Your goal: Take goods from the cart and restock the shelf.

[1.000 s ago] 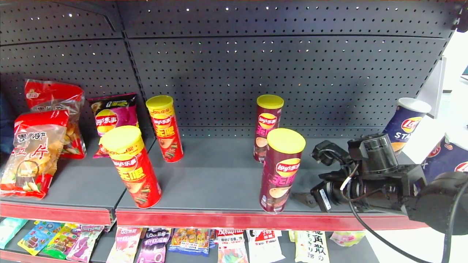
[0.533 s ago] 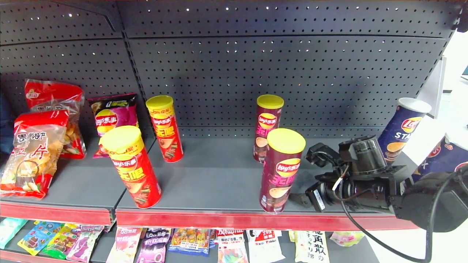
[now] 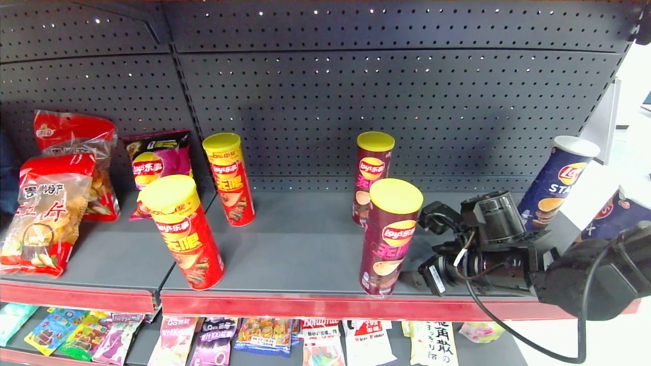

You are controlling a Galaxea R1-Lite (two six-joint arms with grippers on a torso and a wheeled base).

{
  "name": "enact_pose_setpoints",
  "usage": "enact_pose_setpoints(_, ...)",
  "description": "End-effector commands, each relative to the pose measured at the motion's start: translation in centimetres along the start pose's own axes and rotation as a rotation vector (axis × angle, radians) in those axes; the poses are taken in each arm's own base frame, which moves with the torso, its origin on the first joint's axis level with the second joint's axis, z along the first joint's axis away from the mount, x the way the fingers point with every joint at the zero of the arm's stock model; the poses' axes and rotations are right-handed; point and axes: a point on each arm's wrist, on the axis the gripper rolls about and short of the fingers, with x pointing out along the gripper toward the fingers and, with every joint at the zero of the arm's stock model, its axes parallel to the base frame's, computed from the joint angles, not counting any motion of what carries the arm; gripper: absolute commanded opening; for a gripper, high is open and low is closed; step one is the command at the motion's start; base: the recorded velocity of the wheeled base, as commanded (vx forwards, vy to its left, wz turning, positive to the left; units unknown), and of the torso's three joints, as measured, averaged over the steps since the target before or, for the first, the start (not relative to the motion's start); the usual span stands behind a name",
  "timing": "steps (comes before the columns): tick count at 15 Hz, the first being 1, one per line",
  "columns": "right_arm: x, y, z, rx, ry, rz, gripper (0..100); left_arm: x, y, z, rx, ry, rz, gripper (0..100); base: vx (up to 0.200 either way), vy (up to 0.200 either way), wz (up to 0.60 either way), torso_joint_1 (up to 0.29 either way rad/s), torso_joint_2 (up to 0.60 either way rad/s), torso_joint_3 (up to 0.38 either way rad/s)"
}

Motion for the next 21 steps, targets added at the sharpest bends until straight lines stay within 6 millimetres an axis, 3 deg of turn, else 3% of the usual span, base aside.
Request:
enact_pose_setpoints(1,0.3,0.3,0.2,-0.007,-0.001,0.007,100,0.0,0.0,0.0,0.0,0.001,0.001,100,0.0,0.0,0.0,0.0,0.0,0.0)
enact_pose_setpoints(21,0.9,0.9,1.3,-0.023,-0.025,0.014,100,0.0,0.0,0.0,-0.002,0.001,-0.001,100,0.0,0.0,0.0,0.0,0.0,0.0)
